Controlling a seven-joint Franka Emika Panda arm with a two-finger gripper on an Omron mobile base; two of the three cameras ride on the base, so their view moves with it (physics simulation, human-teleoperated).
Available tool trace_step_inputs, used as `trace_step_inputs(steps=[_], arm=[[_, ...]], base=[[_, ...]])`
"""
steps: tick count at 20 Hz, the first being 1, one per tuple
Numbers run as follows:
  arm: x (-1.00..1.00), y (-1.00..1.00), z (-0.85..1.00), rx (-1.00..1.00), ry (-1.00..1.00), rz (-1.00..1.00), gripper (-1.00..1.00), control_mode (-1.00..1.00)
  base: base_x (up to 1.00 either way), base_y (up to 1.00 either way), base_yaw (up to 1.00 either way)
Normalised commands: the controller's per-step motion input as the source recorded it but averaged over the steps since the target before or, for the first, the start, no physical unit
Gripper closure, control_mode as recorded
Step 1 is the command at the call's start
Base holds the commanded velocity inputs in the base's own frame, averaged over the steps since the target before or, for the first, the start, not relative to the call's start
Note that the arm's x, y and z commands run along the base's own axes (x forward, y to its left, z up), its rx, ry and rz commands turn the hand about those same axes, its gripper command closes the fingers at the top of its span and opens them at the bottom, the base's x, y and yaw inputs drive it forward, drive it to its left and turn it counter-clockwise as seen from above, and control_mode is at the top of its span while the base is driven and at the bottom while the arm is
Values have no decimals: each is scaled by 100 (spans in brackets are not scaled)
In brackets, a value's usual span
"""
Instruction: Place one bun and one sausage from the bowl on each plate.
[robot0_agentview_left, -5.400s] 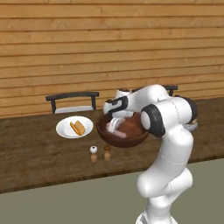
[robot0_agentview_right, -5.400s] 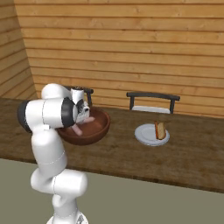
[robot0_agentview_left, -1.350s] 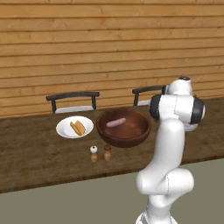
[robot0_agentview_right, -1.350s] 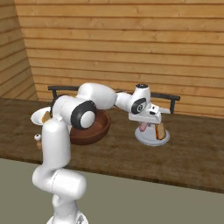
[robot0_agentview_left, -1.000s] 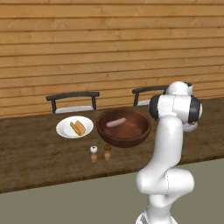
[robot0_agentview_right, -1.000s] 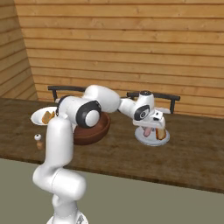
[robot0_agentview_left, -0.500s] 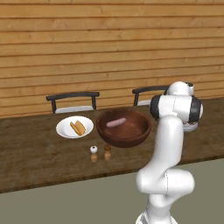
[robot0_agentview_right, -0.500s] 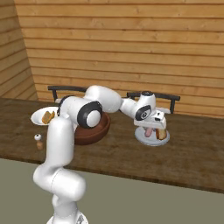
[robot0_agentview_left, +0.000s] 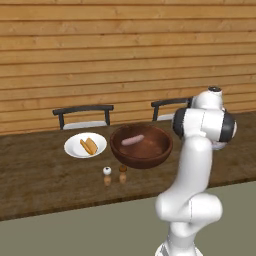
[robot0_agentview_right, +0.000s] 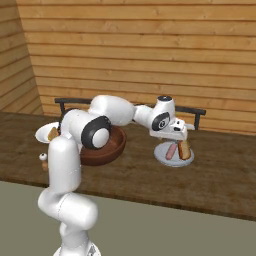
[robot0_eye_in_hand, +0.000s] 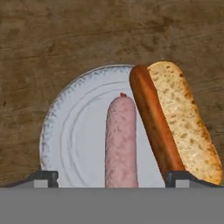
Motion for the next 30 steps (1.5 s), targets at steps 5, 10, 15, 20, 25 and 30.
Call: trace_step_inputs(steps=[5, 10, 15, 20, 25, 30], arm=[[-42, 34, 79, 5, -23, 0, -100, -100], [-29, 86, 57, 2, -10, 2, -100, -100], [0, 100, 50, 0, 0, 1, -100, -100], [1, 100, 24, 3, 0, 3, -100, -100], [18, 100, 1, 9, 0, 1, -100, -100], [7, 100, -5, 7, 2, 4, -100, -100]], base=[[0, 0, 0], [0, 0, 0], [0, 0, 0], [0, 0, 0], [0, 0, 0], [0, 0, 0]])
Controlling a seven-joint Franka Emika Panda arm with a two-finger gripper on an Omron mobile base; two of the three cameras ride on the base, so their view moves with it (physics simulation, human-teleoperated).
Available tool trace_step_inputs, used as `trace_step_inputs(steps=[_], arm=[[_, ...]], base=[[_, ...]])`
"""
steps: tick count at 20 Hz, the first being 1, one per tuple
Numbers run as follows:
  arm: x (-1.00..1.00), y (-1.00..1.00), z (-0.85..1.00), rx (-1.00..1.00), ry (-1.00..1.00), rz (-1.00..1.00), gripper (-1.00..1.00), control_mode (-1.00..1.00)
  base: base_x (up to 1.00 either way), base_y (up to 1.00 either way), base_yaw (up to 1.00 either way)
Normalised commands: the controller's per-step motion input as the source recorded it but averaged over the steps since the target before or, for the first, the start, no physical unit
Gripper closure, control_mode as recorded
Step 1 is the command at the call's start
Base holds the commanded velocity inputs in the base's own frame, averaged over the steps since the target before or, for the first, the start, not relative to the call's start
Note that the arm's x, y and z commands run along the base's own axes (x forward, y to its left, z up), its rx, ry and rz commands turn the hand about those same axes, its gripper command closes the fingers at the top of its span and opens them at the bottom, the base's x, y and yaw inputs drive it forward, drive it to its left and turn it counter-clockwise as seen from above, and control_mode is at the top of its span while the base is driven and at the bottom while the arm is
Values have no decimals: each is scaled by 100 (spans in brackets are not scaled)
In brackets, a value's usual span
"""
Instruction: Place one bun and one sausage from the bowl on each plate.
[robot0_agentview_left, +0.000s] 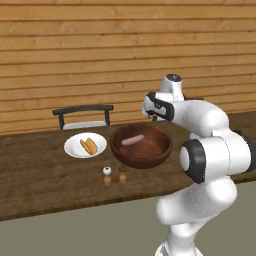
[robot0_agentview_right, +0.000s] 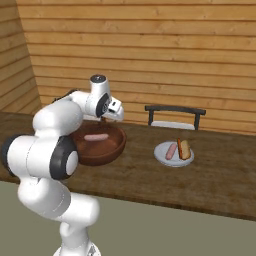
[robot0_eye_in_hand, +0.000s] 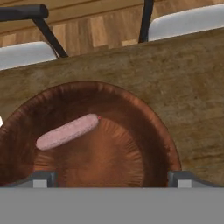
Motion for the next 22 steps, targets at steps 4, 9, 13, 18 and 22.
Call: trace_step_inputs(steps=[4, 9, 13, 18, 22], arm=[[16, 43, -11, 0, 19, 9, -100, -100], [15, 35, -18, 0, 16, 8, -100, -100], [60, 25, -63, 0, 8, 0, -100, -100], [21, 0, -52, 4, 15, -1, -100, -100], [0, 0, -38, 13, 14, -1, -100, -100]], base=[[0, 0, 0], [0, 0, 0], [0, 0, 0], [0, 0, 0], [0, 0, 0]])
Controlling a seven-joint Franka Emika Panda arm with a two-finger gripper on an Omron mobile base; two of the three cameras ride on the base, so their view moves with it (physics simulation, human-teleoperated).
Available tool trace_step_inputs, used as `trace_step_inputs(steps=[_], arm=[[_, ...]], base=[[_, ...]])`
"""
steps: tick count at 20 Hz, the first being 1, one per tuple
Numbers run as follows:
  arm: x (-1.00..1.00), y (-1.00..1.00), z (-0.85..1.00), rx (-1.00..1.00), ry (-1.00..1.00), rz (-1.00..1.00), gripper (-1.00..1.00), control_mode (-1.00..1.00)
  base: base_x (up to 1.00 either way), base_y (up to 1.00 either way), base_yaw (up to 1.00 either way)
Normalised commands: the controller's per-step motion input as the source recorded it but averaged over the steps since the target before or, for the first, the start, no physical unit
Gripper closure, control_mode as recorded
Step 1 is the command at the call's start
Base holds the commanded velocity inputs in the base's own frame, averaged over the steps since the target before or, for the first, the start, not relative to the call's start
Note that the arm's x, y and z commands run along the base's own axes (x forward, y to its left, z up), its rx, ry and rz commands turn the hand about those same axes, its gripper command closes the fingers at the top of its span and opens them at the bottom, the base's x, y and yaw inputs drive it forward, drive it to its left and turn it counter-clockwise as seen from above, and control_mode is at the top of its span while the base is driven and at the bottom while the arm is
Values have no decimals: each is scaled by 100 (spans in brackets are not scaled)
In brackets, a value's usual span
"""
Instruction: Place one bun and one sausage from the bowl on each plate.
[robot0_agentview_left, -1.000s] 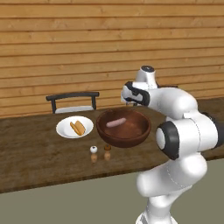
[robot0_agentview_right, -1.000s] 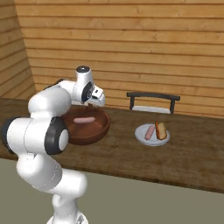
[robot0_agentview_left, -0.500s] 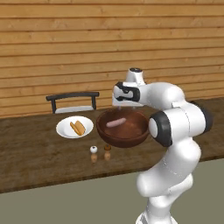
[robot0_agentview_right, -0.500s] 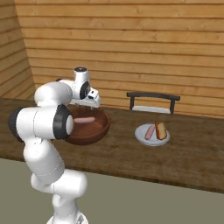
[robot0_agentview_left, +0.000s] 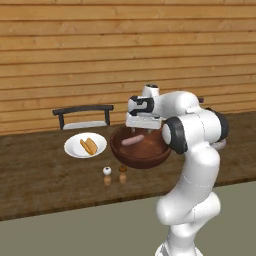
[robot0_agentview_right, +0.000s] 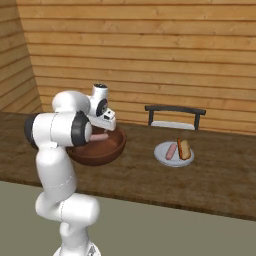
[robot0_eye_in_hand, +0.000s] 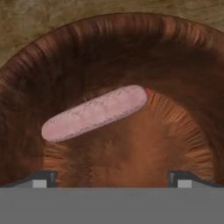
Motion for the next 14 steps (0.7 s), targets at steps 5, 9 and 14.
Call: trace_step_inputs(steps=[5, 9, 14], arm=[[17, 17, -40, 5, 10, -10, -100, -100], [18, 25, -16, -2, 24, -13, -100, -100], [3, 2, -43, -2, 17, -8, -100, -100]], base=[[0, 0, 0], [0, 0, 0], [0, 0, 0]])
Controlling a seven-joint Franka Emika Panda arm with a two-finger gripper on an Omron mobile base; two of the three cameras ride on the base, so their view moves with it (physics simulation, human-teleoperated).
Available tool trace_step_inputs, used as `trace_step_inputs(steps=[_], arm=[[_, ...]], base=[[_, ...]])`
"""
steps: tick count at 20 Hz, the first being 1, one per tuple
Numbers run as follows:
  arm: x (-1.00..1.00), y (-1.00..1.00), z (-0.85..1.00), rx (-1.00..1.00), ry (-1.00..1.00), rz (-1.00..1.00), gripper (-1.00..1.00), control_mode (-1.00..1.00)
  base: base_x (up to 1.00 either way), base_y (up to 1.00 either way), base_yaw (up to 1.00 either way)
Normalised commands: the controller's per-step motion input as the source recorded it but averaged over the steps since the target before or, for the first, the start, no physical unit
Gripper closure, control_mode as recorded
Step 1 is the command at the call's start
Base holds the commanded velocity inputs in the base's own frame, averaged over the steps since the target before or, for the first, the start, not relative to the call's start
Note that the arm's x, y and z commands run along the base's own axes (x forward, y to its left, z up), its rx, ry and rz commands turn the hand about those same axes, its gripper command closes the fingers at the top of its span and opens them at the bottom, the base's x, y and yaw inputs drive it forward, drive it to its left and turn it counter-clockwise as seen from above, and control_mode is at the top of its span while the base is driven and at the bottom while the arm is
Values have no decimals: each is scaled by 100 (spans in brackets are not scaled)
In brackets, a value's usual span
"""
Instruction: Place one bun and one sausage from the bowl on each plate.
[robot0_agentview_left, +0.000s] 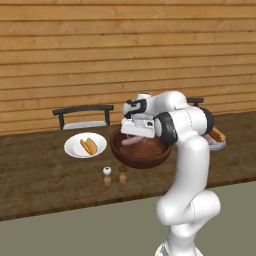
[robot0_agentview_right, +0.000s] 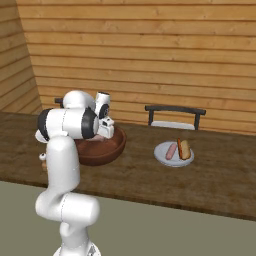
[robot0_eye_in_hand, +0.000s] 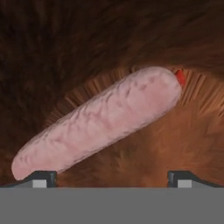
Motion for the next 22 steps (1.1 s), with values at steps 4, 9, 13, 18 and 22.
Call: trace_step_inputs(steps=[4, 9, 13, 18, 22], arm=[[2, 0, -23, 0, 0, -6, -100, -100], [-8, 1, 7, 7, -13, -8, -100, -100], [4, 1, -9, 0, -12, -15, -100, -100], [0, 0, -37, 0, 0, -17, -100, -100], [-6, 0, -12, 0, 1, -13, -100, -100]], base=[[0, 0, 0], [0, 0, 0], [0, 0, 0], [0, 0, 0], [0, 0, 0]])
